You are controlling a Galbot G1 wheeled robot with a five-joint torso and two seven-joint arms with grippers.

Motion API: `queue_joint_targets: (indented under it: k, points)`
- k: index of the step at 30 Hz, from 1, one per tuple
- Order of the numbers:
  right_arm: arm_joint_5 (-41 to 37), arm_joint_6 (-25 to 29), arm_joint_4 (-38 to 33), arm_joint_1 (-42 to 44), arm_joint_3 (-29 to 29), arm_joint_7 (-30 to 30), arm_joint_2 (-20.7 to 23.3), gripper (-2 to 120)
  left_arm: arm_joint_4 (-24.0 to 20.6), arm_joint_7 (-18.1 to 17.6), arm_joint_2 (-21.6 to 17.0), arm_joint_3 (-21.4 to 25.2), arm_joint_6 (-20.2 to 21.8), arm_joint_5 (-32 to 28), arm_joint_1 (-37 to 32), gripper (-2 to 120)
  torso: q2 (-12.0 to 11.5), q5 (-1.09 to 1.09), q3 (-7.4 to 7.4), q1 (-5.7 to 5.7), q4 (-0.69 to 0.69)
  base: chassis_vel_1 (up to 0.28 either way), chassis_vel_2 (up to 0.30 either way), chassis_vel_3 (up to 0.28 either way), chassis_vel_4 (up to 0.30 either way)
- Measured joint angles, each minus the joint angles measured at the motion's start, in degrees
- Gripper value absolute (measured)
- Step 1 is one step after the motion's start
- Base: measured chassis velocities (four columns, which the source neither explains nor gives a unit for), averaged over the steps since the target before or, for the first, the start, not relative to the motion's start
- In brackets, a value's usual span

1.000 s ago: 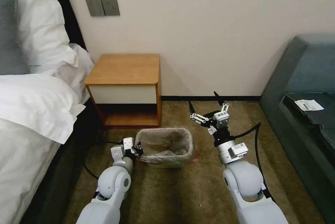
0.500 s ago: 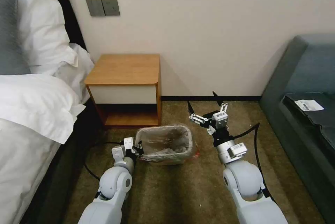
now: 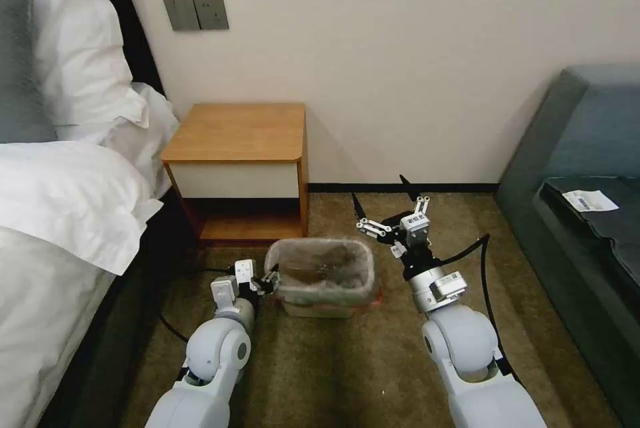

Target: Pick up the garbage bag from the table and place it over the trash can.

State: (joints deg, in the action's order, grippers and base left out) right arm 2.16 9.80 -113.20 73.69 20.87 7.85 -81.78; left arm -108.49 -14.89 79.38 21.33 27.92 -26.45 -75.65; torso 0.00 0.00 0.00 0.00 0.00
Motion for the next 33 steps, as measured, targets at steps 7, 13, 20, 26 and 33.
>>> queue_joint_targets:
  k: [7,13,20,26,33]
  points:
    - [0.27,0.44,1.15,1.18,0.13,-2.04,-1.49,100,-0.82,-0.07,0.02,0.53,-5.9,1.58,-1.2,99,0.0,0.0,0.0,0.0,0.0,0.0,0.0,0.0,0.0]
    - [0.34,1.64,4.1,1.98,0.48,-4.35,-3.31,100,2.97,0.91,0.27,1.01,-19.47,4.36,-0.95,98,0.0,-0.01,0.0,0.0,0.01,0.0,0.0,0.0,0.0]
    - [1.77,7.31,13.88,3.45,2.37,-7.41,-6.6,100,12.92,5.71,0.0,2.44,-40.9,10.95,2.25,93,0.0,0.0,0.0,0.0,0.0,0.0,0.0,0.0,0.0]
    - [2.82,9.22,17.52,3.67,3.21,-8.15,-7.8,100,17.17,8.93,-0.39,2.49,-48.35,13.41,3.29,95,0.0,0.0,0.0,0.0,0.0,0.0,0.0,0.0,0.0]
    - [3.22,10.44,17.99,3.84,4.38,-7.5,-8.62,100,17.03,11.5,0.7,2.42,-49.91,12.35,2.34,93,0.0,0.0,0.0,0.0,0.0,0.0,0.0,0.0,0.0]
